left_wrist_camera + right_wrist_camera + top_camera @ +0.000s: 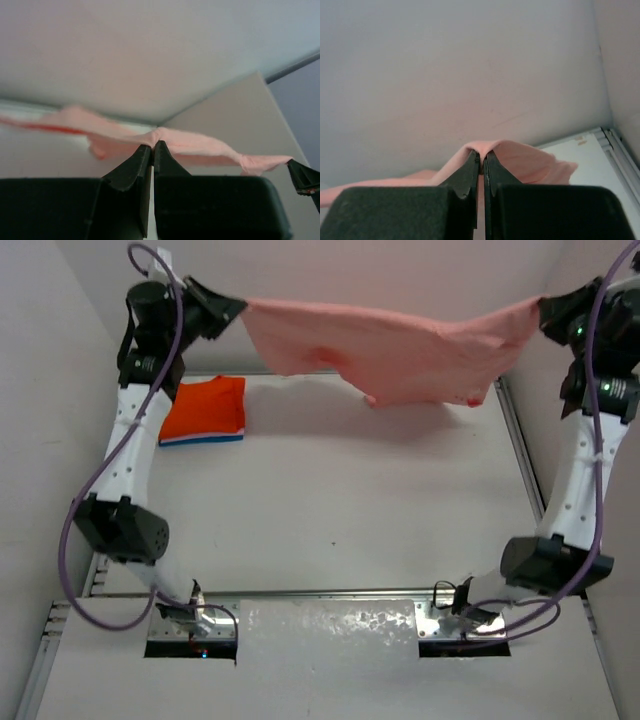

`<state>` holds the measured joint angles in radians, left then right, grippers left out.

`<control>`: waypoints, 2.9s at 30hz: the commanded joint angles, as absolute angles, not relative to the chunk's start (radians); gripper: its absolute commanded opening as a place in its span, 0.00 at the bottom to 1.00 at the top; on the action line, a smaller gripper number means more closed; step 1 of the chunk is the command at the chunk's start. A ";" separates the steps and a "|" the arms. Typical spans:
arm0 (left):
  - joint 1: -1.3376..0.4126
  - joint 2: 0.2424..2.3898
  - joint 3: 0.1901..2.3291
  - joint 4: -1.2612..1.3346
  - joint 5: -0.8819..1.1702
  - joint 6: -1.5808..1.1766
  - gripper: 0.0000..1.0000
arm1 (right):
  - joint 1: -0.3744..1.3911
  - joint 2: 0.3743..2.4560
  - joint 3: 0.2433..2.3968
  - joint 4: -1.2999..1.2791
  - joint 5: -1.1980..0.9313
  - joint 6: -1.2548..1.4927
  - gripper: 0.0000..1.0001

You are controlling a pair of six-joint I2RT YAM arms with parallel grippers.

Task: Fold and stack the t-shirts
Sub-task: Flatten out the tshirt, then fold the flattened tshirt in 1/3 of the way

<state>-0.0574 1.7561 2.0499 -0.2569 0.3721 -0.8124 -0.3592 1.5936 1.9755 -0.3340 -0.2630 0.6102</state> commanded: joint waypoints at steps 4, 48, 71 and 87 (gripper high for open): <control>-0.135 1.339 1.374 -0.362 0.232 -0.744 0.00 | -0.350 1.292 1.418 -0.405 -0.169 0.519 0.00; -0.230 1.091 0.922 -0.620 -0.143 -0.684 0.61 | -0.350 0.900 0.687 -0.617 0.266 0.598 0.47; -0.267 1.873 1.285 -0.267 0.054 -0.503 0.55 | -0.221 1.837 1.180 -0.197 -0.256 0.449 0.40; -0.307 2.123 1.531 -0.301 0.055 -0.499 0.55 | -0.259 2.114 1.387 -0.333 -0.146 0.482 0.39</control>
